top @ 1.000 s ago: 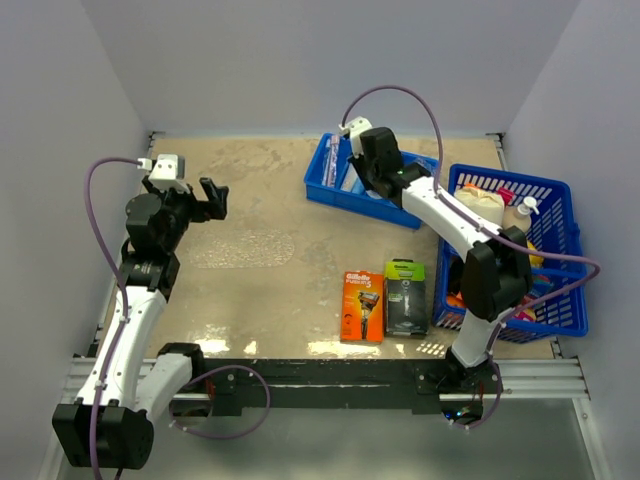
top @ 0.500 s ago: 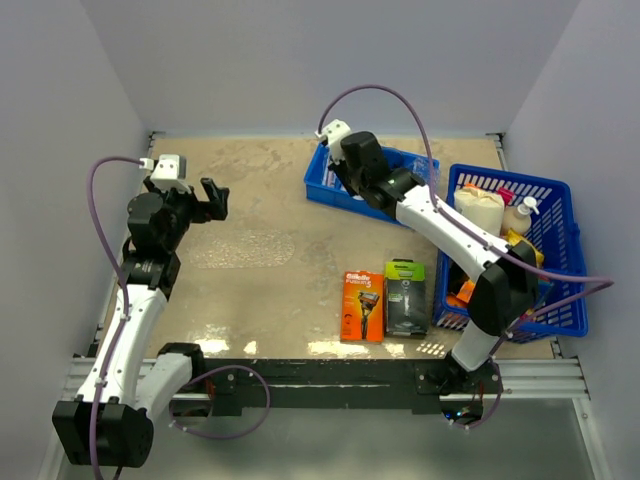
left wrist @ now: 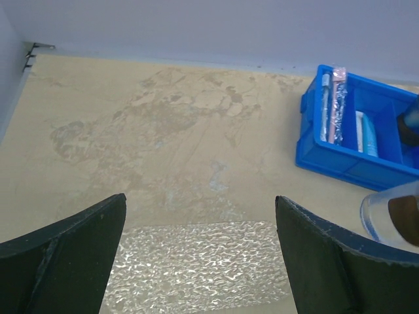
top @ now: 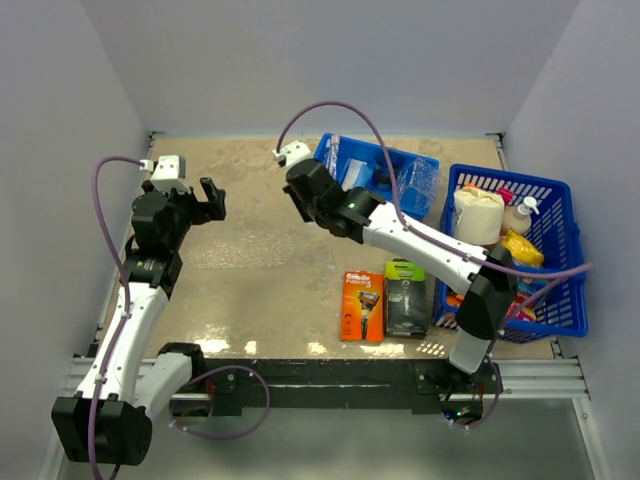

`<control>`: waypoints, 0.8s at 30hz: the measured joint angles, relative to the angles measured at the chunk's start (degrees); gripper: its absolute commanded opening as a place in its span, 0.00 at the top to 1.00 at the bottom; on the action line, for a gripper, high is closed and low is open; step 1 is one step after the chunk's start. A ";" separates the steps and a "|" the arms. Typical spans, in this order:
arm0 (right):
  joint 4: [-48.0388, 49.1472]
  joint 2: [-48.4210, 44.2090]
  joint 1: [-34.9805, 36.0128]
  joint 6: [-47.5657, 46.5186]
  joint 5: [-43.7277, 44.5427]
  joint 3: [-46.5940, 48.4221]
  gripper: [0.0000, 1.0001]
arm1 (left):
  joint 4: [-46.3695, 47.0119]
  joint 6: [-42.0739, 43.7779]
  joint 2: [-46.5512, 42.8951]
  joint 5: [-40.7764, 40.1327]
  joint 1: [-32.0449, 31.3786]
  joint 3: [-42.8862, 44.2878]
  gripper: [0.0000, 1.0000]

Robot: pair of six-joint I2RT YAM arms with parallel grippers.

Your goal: Prepare toiletry sets of a toothbrush and toothpaste on the tray

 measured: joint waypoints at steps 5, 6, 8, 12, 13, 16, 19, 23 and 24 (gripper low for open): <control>-0.20 8.79 4.63 5.01 1.29 4.22 1.00 | -2.56 0.00 0.07 -7.13 -0.24 0.07 0.00; -0.26 10.67 5.40 5.64 1.46 5.09 1.00 | -2.78 0.00 0.07 -8.68 -0.24 0.09 0.00; -0.66 13.79 6.64 6.84 1.51 6.47 1.00 | -3.48 0.00 -0.24 -11.34 -0.24 0.15 0.00; -1.44 17.77 8.35 9.35 1.40 8.26 1.00 | -4.39 -0.11 -1.20 -14.60 -0.24 0.15 0.00; -1.60 18.25 8.57 9.94 1.31 8.50 1.00 | -4.50 -0.39 -1.33 -15.08 -0.24 0.15 0.00; -1.68 18.75 8.74 11.67 1.36 9.11 1.00 | -4.94 -0.68 -1.55 -16.24 -0.24 0.15 0.00; -1.73 18.75 8.63 12.83 1.81 10.32 1.00 | -5.29 -0.87 -1.55 -17.00 -0.24 0.15 0.00; -1.68 19.45 8.63 13.81 3.65 13.29 1.00 | -5.51 -0.92 -1.60 -17.55 -0.24 0.15 0.00; -1.62 19.58 8.66 13.88 3.89 13.60 1.00 | -5.53 -0.94 -1.62 -17.57 -0.24 0.15 0.00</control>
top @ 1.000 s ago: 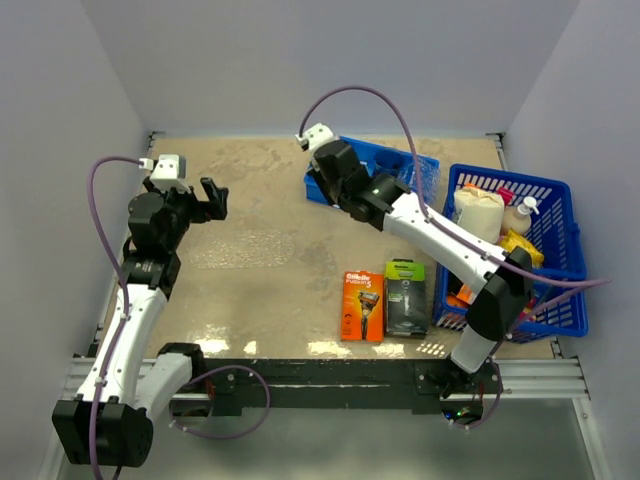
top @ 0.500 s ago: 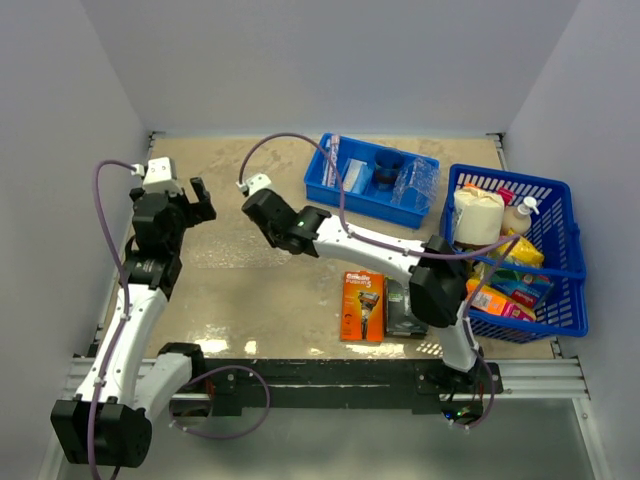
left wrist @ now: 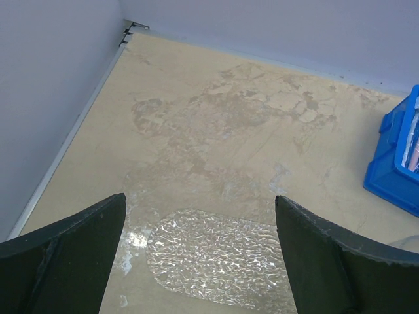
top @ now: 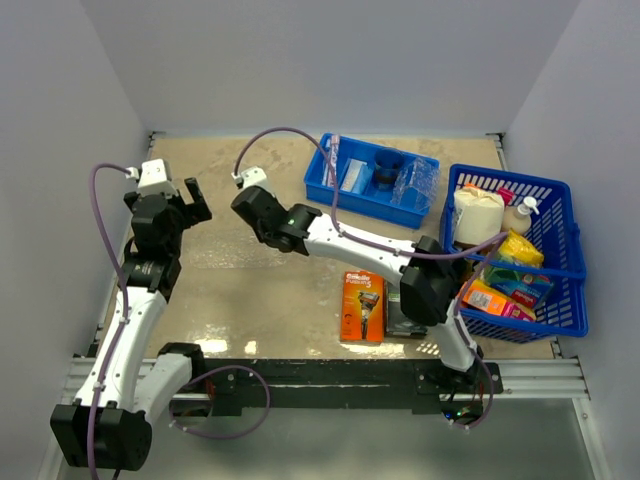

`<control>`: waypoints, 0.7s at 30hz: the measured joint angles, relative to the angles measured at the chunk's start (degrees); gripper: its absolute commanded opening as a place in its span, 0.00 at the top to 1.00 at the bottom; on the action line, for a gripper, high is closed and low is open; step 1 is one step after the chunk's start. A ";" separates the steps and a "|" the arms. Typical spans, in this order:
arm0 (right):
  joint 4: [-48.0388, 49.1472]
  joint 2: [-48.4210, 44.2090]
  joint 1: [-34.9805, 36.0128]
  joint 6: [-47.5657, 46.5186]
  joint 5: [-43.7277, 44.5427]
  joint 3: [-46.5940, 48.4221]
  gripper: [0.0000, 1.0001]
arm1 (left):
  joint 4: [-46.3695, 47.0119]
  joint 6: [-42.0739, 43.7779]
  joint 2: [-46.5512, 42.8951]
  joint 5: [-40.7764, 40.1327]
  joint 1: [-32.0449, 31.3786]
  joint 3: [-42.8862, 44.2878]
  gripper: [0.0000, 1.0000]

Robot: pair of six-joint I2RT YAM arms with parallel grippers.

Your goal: Prepare toiletry sets of a toothbrush and toothpaste on the tray

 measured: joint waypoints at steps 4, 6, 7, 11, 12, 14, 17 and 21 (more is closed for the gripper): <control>-0.28 2.23 0.00 0.37 1.44 2.40 1.00 | -0.02 -0.02 -0.15 0.00 0.00 0.00 0.00; -0.50 4.15 0.00 0.50 2.05 3.74 1.00 | -0.04 -0.02 -0.17 -0.02 0.00 0.00 0.00; -0.55 4.83 0.00 0.57 2.14 4.00 1.00 | -0.07 -0.02 -0.17 -0.09 0.00 0.00 0.00; -1.42 7.15 0.07 1.05 2.16 4.04 1.00 | -0.07 -0.04 -0.22 -0.20 0.00 0.00 0.00; -1.51 7.52 0.13 1.07 2.34 4.22 1.00 | -0.07 -0.04 -0.24 -0.17 0.00 0.00 0.00; -2.19 7.96 0.26 1.16 3.32 4.96 1.00 | -0.07 -0.07 -0.26 -0.15 0.00 0.00 0.00; -2.89 8.48 0.46 1.51 3.52 6.73 1.00 | -0.07 -0.09 -0.28 -0.09 0.00 0.00 0.00; -3.76 8.50 0.61 1.86 3.89 7.82 0.96 | -0.07 -0.13 -0.26 0.09 0.00 0.00 0.00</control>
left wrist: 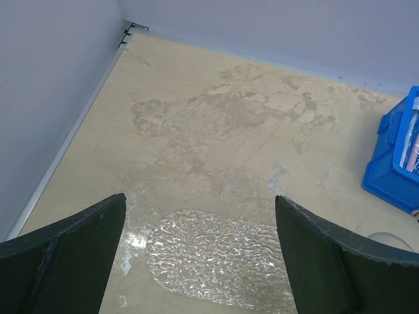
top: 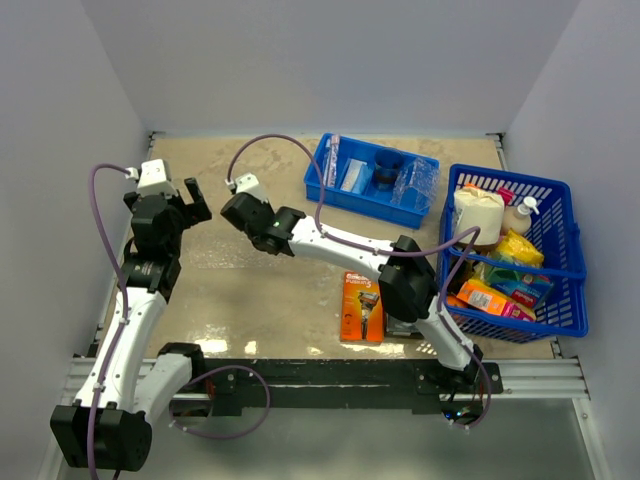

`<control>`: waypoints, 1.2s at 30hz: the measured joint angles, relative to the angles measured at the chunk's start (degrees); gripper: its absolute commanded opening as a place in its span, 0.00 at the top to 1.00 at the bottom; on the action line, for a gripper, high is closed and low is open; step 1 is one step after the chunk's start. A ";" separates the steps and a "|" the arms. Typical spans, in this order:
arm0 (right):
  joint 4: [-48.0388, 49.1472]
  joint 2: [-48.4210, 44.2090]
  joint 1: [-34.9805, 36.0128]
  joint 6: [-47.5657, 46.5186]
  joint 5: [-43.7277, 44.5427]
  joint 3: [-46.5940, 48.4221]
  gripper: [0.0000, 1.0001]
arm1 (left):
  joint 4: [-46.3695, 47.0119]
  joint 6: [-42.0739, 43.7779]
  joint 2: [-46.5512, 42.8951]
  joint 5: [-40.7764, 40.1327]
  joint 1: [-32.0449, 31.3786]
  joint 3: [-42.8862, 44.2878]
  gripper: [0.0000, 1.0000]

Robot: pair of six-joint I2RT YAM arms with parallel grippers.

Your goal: Prepare toiletry sets of a toothbrush and toothpaste on the tray

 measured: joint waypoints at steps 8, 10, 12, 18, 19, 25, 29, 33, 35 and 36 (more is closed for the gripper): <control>-1.01 0.09 0.09 0.85 -0.07 0.87 0.81 | 0.00 -0.02 0.00 0.24 0.00 0.00 0.00; -0.87 0.09 0.20 0.87 -0.07 1.51 0.79 | 0.00 -0.02 0.00 0.26 0.00 0.00 0.00; -0.42 0.09 0.26 0.87 -0.09 2.25 0.78 | 0.00 -0.02 0.00 0.26 0.00 0.00 0.00; 0.28 0.09 0.31 1.03 -0.26 2.73 0.71 | 0.00 -0.02 0.00 0.28 0.00 0.00 0.00; 0.28 0.09 0.31 1.05 -0.31 2.73 0.69 | 0.00 -0.02 0.00 0.28 0.00 0.00 0.00; 1.79 -0.72 0.31 1.33 -0.61 0.79 0.58 | -0.02 -0.11 -0.17 -0.17 0.00 0.00 0.02; 3.80 -5.68 0.31 1.51 -1.05 -6.27 0.52 | -0.11 -1.20 -1.46 -1.16 0.00 0.00 0.03; 6.19 -14.56 -0.28 1.90 -2.64 -13.90 0.49 | 0.13 -1.68 -2.45 -2.03 0.00 0.00 0.06; 7.54 -19.10 -0.92 2.14 -3.89 -17.05 0.47 | 0.02 -2.29 -2.27 -2.25 -0.02 -0.02 0.09; 8.76 -22.45 -1.70 2.32 -4.92 -19.78 0.46 | 0.00 -2.47 -2.16 -2.27 -0.15 -0.02 0.10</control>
